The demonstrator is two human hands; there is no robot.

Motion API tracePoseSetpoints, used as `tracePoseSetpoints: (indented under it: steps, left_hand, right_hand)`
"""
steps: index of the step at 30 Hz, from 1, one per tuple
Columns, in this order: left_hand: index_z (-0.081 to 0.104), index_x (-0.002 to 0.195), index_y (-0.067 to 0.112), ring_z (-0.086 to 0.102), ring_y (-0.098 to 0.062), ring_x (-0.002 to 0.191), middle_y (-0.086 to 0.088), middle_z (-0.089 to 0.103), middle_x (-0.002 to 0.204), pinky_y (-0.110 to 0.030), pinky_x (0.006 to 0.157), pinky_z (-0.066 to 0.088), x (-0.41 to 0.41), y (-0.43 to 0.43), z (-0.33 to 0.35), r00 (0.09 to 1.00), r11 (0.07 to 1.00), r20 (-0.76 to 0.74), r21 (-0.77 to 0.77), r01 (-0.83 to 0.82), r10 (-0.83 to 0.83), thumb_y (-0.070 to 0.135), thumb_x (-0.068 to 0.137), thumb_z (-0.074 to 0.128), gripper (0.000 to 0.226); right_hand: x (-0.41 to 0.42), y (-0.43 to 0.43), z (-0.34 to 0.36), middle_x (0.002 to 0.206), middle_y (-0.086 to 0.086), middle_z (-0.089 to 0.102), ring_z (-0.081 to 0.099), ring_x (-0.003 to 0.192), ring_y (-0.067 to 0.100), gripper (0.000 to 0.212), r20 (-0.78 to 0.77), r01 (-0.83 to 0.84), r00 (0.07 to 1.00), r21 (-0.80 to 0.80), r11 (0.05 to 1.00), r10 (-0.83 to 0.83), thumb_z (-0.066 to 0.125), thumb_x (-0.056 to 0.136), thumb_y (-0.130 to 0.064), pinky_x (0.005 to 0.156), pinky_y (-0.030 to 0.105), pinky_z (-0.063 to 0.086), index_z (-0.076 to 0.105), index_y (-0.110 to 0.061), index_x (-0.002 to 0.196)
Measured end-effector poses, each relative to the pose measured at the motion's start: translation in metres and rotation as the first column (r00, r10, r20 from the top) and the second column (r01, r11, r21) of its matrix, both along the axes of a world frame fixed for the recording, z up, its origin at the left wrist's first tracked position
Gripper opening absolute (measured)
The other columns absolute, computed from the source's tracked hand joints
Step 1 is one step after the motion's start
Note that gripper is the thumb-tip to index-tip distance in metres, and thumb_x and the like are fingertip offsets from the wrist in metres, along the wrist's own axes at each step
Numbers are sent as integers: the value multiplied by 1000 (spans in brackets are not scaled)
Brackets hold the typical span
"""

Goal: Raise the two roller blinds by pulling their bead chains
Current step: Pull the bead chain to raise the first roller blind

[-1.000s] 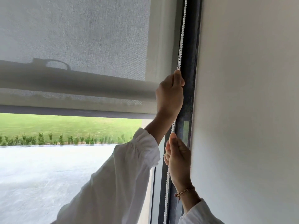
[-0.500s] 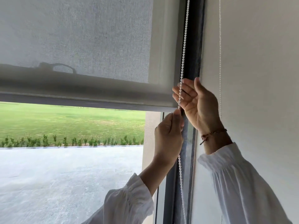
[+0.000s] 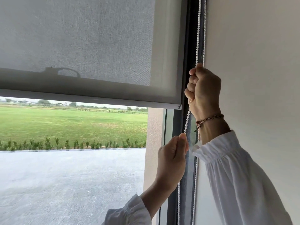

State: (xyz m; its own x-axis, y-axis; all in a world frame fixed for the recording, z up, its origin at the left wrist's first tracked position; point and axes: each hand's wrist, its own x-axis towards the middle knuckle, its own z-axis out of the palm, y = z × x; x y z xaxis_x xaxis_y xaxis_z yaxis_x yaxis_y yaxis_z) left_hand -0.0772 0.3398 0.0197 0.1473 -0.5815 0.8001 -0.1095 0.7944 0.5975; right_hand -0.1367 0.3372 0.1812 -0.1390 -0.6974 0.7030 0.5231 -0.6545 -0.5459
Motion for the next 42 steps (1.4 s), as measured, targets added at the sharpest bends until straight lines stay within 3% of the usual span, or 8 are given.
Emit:
tracePoseSetpoints:
  steps: [27,42]
  left_hand:
    - [44,52,32,32,-4,40,13,40,41,-18,46,25,2,17,-5,998,999,56,-21,-24,26,39,89,39,38]
    - [43,52,32,32,-3,41,14,39,42,-19,47,25,-1,19,-14,997,999,67,-34,-43,45,41,89,39,38]
  right_hand:
    - [-1,31,-17,38,-11,28,15,34,5,41,25,32,999,-160,987,-28,42,97,-22,35,13,14,46,-15,57]
    - [-3,29,-28,38,-11,28,16,34,6,41,66,98,994,-170,980,-88,44,96,-21,36,13,15,46,-15,56]
